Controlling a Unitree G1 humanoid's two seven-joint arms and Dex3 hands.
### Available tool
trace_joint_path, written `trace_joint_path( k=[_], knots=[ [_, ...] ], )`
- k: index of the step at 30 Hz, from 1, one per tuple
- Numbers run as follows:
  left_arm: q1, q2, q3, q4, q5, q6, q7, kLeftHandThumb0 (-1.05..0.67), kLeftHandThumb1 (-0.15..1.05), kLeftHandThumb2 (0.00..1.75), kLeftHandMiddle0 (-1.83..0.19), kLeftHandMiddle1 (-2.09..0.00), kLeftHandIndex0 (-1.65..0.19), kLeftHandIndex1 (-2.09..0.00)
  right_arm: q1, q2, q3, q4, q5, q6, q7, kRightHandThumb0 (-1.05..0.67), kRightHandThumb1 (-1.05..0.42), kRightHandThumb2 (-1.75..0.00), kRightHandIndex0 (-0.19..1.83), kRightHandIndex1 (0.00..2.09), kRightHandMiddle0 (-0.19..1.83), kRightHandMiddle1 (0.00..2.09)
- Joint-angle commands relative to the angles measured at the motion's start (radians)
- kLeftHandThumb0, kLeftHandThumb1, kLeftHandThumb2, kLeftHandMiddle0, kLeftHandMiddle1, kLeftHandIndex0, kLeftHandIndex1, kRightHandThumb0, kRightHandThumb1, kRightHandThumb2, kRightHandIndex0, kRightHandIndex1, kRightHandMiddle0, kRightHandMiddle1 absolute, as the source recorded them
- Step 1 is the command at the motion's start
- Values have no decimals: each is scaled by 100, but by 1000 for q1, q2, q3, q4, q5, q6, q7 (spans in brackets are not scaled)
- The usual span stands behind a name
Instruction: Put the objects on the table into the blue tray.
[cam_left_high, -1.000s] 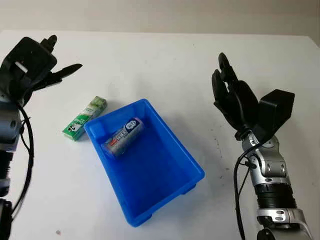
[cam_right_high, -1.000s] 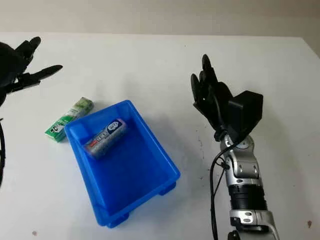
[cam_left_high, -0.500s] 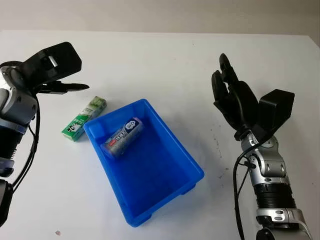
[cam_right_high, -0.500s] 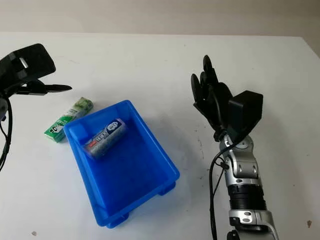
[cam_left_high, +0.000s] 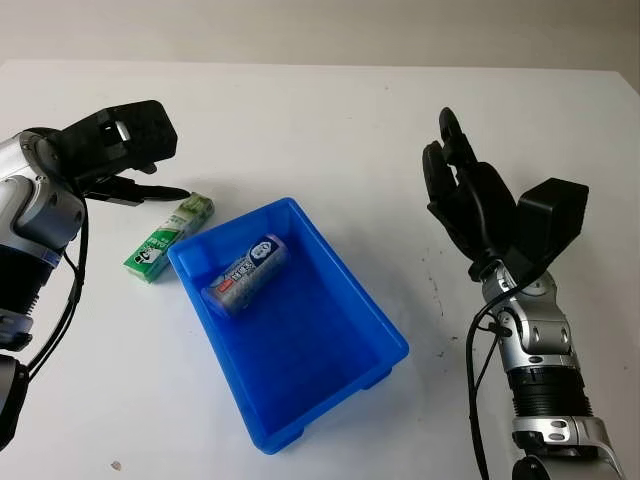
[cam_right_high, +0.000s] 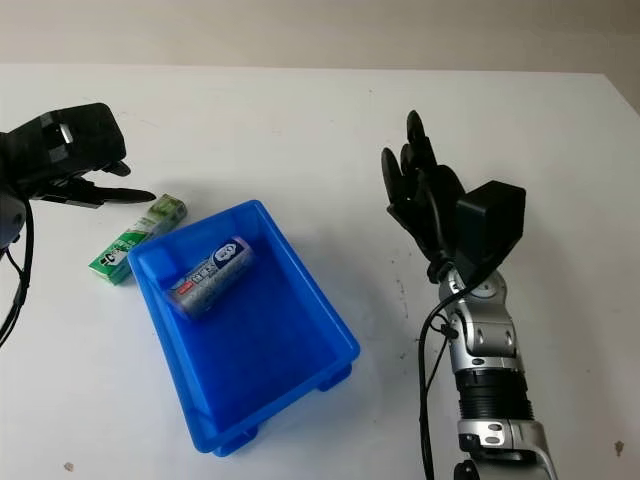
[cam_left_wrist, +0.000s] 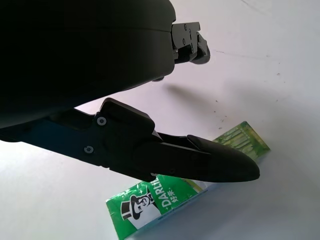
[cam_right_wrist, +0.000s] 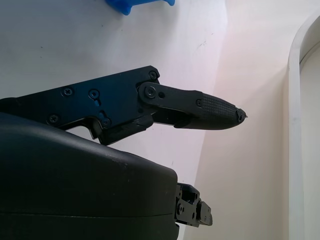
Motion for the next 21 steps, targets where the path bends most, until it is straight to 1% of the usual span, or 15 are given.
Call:
trace_joint_path(
  k=[1, 4, 6, 7, 10, 11, 12, 13, 14, 15, 16, 17, 18, 20, 21],
  knots=[
    [-2, 0, 2, -20, 2, -1, -12, -97, 105, 24, 19, -48, 18, -23, -11, 1, -4, 1, -1, -2, 0, -68, -105, -54, -19, 0, -19, 0],
    [3, 4, 1, -45, 0, -6, -27, -96, 105, 27, 17, -48, 18, -21, -15, 4, -3, 3, -1, 0, -3, -68, -105, -54, -19, 0, -19, 0],
    [12, 10, -5, -71, 9, -19, -32, -96, 105, 29, 15, -51, 16, -20, -16, 4, -1, 1, 0, 2, -1, -68, -105, -55, -19, 0, -19, 0],
    [16, 10, -5, -79, 12, -23, -32, -96, 105, 29, 16, -59, 14, -19, -16, 3, -1, 5, 0, -4, 2, -67, -105, -55, -19, 0, -19, 0],
    [23, 8, -10, -89, 25, -21, -35, -94, 105, 26, 17, -60, 12, -16, -14, 5, -1, 1, 0, -1, -1, -67, -105, -54, -19, 0, -19, 0],
    [23, 5, -12, -88, 30, -17, -37, -94, 105, 25, 14, -40, 14, -13, -14, 6, 0, -4, -2, 5, -5, -67, -105, -54, -19, 0, -19, 0],
    [23, 2, -15, -86, 34, -13, -39, -93, 105, 24, 9, -29, 15, -11, -13, 5, 1, -6, -3, 8, -6, -67, -105, -54, -19, 0, -19, 0],
    [25, -2, -10, -85, 29, -10, -42, -93, 105, 24, 4, -26, 14, -11, -13, 4, 2, -7, -5, 8, -7, -67, -105, -54, -19, 0, -19, 0],
    [30, 0, -14, -85, 30, -29, -42, -91, 105, 21, 11, -60, 11, -12, -12, 4, 2, -6, -4, 7, -6, -67, -105, -54, -19, 0, -19, 0],
    [39, 5, -17, -86, 30, -59, -38, -91, 105, 23, 16, -111, 1, -26, -11, 3, 1, -5, -3, 6, -4, -67, -105, -54, -19, 0, -19, 0],
    [46, 8, -18, -86, 31, -83, -36, -91, 105, 25, 18, -159, 10, -102, -11, 2, 1, -5, -3, 5, -3, -67, -105, -54, -19, 0, -19, 0],
    [51, 11, -20, -83, 34, -106, -33, -92, 105, 26, 19, -189, 15, -155, -9, 2, 0, -7, -2, 6, -4, -67, -105, -54, -19, 0, -19, 0],
    [55, 14, -26, -75, 40, -134, -33, -91, 105, 28, 19, -189, 17, -155, -8, 3, -1, -8, -2, 6, -5, -67, -105, -54, -19, 0, -19, 0],
    [62, 12, -36, -57, 54, -169, -33, -90, 105, 29, 19, -160, 18, -138, -7, 5, -3, -5, -1, 1, -6, -66, -105, -54, -19, 0, -19, 0],
    [66, 9, -53, -51, 77, -176, -29, -93, 105, 30, 19, -168, 14, -146, -7, 5, -2, -6, -1, 1, -7, -66, -105, -53, -19, 0, -19, 0]
  ],
)
